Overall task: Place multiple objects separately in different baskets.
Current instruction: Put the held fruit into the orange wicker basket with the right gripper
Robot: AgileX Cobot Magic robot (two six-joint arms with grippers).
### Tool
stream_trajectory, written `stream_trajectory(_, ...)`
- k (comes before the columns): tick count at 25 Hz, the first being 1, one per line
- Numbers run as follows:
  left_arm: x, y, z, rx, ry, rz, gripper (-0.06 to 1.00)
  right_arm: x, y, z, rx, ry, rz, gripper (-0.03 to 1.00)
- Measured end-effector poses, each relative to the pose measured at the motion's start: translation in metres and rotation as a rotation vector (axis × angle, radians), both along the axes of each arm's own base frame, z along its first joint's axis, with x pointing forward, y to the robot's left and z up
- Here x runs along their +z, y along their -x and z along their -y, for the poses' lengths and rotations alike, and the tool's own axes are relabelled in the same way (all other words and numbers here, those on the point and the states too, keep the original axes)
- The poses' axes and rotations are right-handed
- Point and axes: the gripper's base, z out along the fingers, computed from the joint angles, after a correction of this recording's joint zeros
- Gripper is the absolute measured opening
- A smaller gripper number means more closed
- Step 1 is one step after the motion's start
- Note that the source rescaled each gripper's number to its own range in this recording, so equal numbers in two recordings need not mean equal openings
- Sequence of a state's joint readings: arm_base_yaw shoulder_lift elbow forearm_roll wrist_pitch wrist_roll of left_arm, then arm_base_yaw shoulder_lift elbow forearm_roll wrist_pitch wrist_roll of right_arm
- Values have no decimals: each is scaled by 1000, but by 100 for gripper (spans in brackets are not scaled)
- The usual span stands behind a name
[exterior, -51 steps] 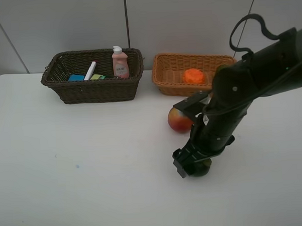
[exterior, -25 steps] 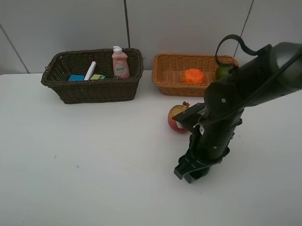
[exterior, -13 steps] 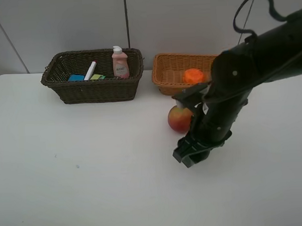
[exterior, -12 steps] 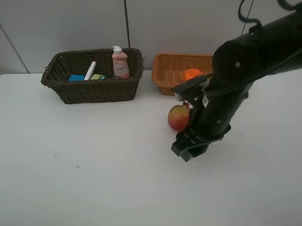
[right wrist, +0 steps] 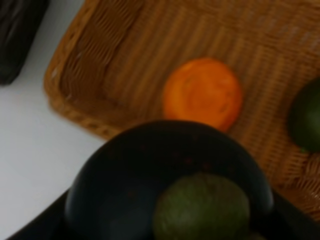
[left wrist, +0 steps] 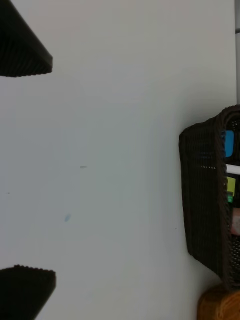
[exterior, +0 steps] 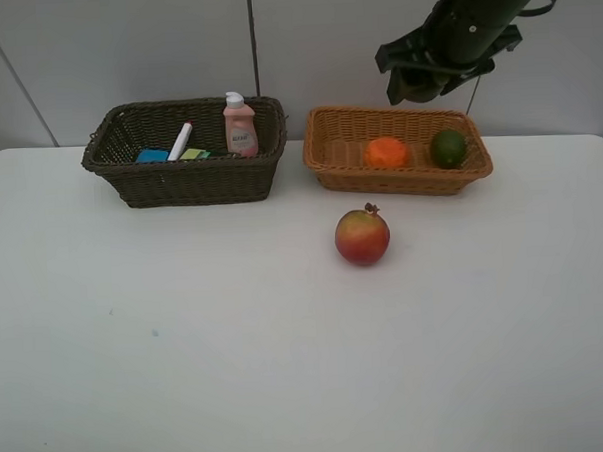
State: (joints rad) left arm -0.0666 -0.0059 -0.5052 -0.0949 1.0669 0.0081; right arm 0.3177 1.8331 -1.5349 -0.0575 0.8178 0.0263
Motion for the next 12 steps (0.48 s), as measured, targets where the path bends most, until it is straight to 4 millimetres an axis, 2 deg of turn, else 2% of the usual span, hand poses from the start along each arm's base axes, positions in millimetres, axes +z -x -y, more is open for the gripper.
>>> stream_trajectory(2, 0, 0, 0, 0, 0, 0, 92, -9, -22, 13, -59, -33, -14, 21)
stream_trajectory(3, 0, 0, 0, 0, 0, 0, 92, -9, -22, 13, -59, -33, -14, 21)
stream_trajectory(4, 0, 0, 0, 0, 0, 0, 92, -25, -37, 27, -110, -53, -49, 21)
stream_trajectory(8, 0, 0, 0, 0, 0, 0, 92, -66, -50, 44, -165, -43, -159, 21)
stream_trajectory(10, 0, 0, 0, 0, 0, 0, 92, -79, -52, 48, -173, -31, -194, 21)
stream_trajectory(11, 0, 0, 0, 0, 0, 0, 92, -83, -53, 48, -173, -27, -202, 26)
stream_trajectory(12, 0, 0, 0, 0, 0, 0, 92, -85, -54, 47, -173, -27, -203, 42)
